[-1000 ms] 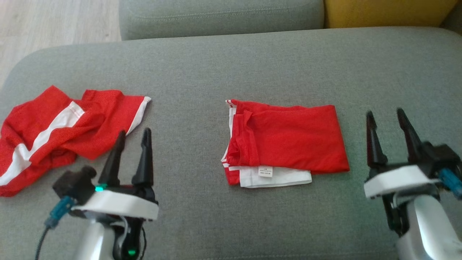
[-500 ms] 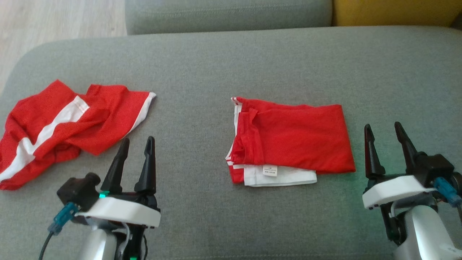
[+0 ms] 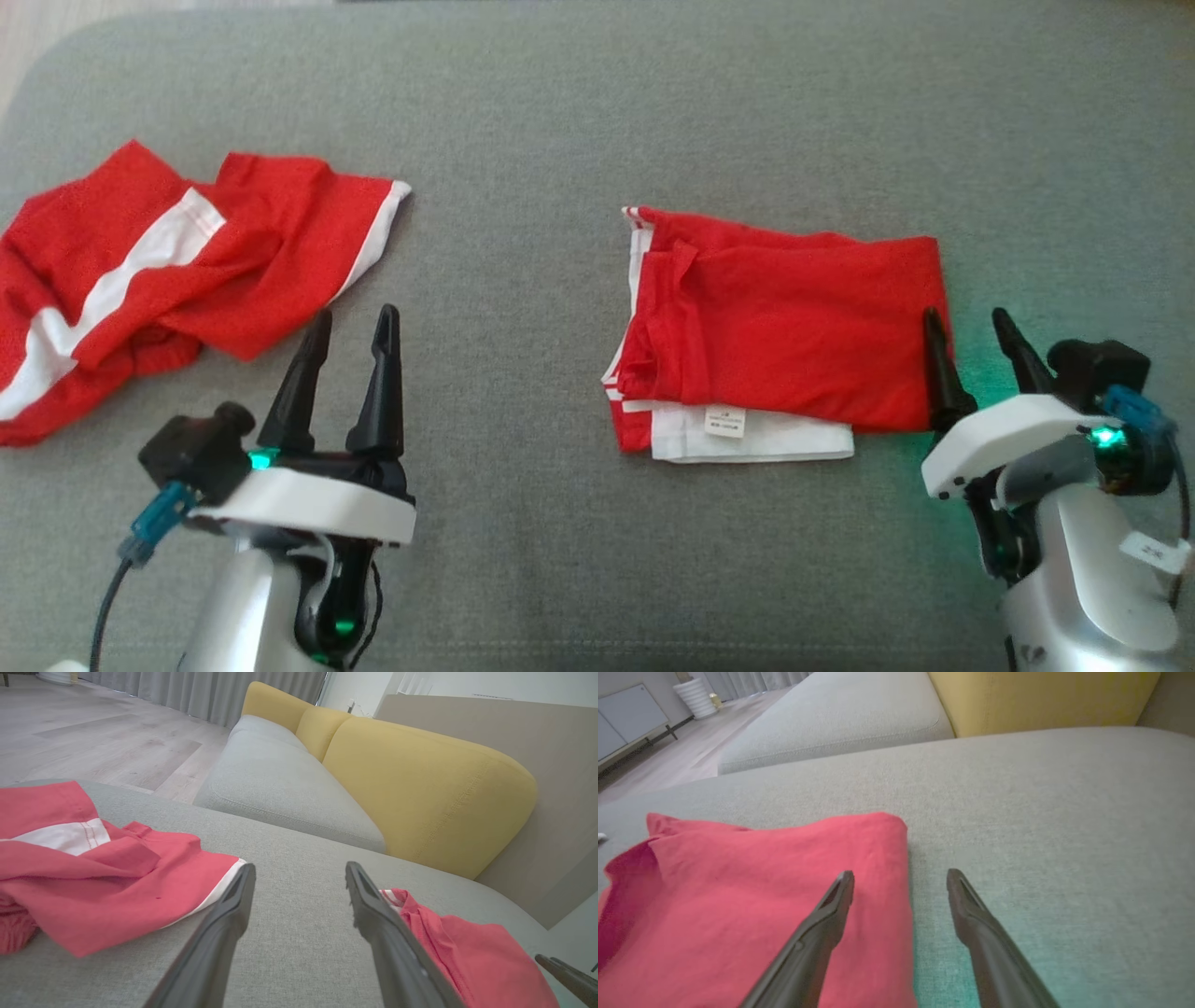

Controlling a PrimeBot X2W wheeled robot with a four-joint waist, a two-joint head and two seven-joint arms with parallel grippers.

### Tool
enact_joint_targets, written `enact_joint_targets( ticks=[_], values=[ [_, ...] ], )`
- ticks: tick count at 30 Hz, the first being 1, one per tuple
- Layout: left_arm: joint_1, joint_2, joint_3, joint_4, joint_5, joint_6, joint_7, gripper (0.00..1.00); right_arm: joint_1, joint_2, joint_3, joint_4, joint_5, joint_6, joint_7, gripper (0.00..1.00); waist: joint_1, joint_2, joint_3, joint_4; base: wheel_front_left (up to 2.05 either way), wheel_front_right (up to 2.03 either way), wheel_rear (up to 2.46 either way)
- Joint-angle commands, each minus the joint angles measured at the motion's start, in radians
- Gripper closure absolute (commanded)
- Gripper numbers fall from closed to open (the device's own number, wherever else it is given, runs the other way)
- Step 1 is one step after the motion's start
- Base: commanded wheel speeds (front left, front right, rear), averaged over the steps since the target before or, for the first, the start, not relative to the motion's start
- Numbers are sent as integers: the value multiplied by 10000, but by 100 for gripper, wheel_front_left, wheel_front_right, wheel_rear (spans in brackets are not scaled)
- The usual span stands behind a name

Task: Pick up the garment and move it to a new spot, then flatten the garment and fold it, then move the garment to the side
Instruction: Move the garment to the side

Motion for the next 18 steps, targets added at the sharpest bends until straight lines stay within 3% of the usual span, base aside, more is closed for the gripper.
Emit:
enact_joint_targets(
  ticks=[1, 12, 13, 14, 15, 18],
  values=[
    [-456, 76, 299, -309, -21, -54, -122, 0, -397, 34, 242, -95, 86, 37, 115, 0, 0, 0, 164, 103, 0, 0, 0],
    [-639, 76, 329, -280, 18, -59, -122, 0, -894, 38, 897, 1084, 686, 37, 633, 0, 0, 0, 421, 144, 0, 0, 0],
    [-660, 76, 336, -283, 22, -60, -122, 0, -947, 38, 996, 1172, 731, 37, 686, 54, 0, 0, 438, 126, 0, 0, 0],
    [-684, 76, 348, -285, 29, -60, -122, 0, -1007, 38, 1094, 1212, 705, 37, 671, 86, 0, 0, 456, 101, 0, 0, 0],
    [-706, 76, 365, -284, 37, -60, -122, 0, -1063, 38, 1205, 1228, 652, 37, 614, 100, 0, 0, 465, 70, 0, 0, 0],
    [-730, 76, 424, -288, 88, -60, -122, 0, -1247, 34, 1499, 1136, 97, 37, 212, 100, 0, 0, 453, -71, 0, 0, 0]
  ],
)
